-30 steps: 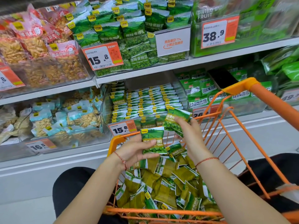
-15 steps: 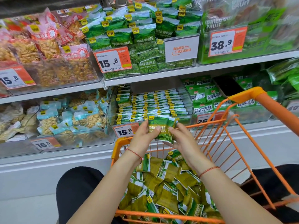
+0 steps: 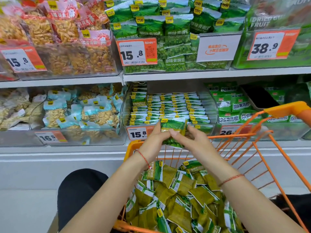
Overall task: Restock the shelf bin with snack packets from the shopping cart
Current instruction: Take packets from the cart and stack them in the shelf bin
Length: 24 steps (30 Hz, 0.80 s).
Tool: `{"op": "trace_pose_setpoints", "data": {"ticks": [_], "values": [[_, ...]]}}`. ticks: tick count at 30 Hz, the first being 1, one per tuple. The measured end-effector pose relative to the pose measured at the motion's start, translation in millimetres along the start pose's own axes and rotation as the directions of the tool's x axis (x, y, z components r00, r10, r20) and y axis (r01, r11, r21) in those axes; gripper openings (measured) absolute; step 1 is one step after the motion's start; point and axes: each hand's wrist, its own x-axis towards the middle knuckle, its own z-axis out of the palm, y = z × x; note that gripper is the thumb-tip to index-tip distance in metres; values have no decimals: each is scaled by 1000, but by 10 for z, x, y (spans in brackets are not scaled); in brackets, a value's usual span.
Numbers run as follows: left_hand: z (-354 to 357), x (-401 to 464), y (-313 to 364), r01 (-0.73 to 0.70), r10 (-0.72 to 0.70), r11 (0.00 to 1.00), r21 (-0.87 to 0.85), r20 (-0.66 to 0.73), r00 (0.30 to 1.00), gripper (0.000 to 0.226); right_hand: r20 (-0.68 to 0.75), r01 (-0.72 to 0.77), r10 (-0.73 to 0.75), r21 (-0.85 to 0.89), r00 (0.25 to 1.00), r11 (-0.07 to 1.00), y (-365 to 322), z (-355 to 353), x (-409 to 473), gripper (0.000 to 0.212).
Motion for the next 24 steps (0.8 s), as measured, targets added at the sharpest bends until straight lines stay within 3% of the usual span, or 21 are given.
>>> {"op": "trace_pose_setpoints", "data": {"ticks": [3, 6, 9, 10, 11, 13, 14, 15, 18, 21, 24], "values": [[-195, 264, 95, -7, 5, 1000, -31, -60, 998, 67, 53, -4, 10, -106, 999, 994, -132, 41, 364, 28], [-438, 537, 169, -25, 17, 997, -71, -116, 993, 71, 96, 13, 4, -170, 995, 985, -259, 172, 751, 30], [-722, 726, 150, -44, 55, 995, 90, -124, 991, 80, 121, 25, -2, -194, 993, 981, -286, 298, 1144, 24], [-827, 760, 117, -97, 128, 975, 201, -147, 981, 76, 114, 19, 4, -199, 993, 980, -297, 348, 1264, 24], [-950, 769, 81, -190, 283, 893, 407, -183, 941, 68, 103, 21, 1, -210, 995, 978, -262, 370, 1405, 30], [-1184, 793, -17, -276, 631, 540, 795, -165, 758, 56, 72, -4, 21, -225, 997, 974, -173, 429, 1658, 60], [-1307, 815, -77, -268, 732, 409, 872, -138, 668, 52, 53, -35, 49, -231, 997, 972, -146, 466, 1750, 73], [-1419, 853, -132, -250, 764, 388, 887, -158, 625, 49, 36, -57, 67, -222, 997, 973, -94, 484, 1860, 76], [-1643, 972, -165, -193, 727, 531, 825, -327, 603, 48, 61, -70, 83, -194, 995, 979, 19, 615, 2102, 68], [-1700, 1031, -134, -205, 710, 608, 767, -409, 573, 46, 78, -88, 101, -162, 992, 983, 118, 786, 2312, 100], [-1679, 1052, -145, -197, 701, 604, 772, -396, 594, 46, 88, -71, 83, -134, 993, 989, 174, 909, 2467, 111]]}}
